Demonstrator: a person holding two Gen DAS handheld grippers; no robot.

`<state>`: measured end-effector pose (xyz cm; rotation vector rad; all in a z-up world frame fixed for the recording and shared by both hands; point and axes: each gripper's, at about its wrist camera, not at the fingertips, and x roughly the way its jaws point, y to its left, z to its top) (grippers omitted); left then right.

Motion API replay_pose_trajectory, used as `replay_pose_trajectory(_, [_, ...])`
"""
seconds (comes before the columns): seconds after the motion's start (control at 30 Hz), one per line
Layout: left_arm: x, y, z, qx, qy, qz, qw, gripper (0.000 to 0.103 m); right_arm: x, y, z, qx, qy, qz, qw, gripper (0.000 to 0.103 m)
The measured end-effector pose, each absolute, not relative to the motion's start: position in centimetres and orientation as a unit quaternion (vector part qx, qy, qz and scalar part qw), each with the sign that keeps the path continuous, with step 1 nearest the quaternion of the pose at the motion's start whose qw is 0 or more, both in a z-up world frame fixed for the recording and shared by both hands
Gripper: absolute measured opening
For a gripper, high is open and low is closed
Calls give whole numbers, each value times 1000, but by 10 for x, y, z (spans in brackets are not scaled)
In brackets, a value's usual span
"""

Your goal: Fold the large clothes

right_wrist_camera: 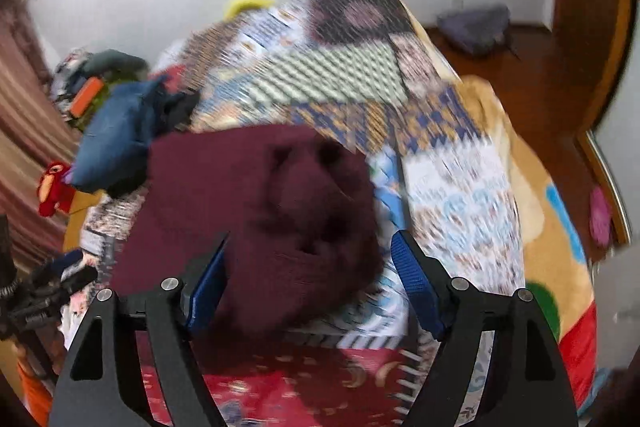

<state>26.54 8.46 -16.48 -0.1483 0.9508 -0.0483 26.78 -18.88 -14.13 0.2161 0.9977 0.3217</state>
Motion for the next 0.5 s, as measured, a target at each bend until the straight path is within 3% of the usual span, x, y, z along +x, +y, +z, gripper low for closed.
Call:
replay_pose_trajectory(0.07, [269, 81, -192, -77, 490, -29, 868, 101, 268, -202, -151, 136, 487, 164, 847, 87])
replay_pose_trajectory(0.2, [266, 93, -226, -146, 518, -51, 841, 102, 268, -207, -154, 149, 501, 178, 834, 87])
replay_pose_trajectory(0.5, [293, 124, -210, -208, 514, -40, 831, 102, 295, -199, -151, 145, 514, 195, 823, 88])
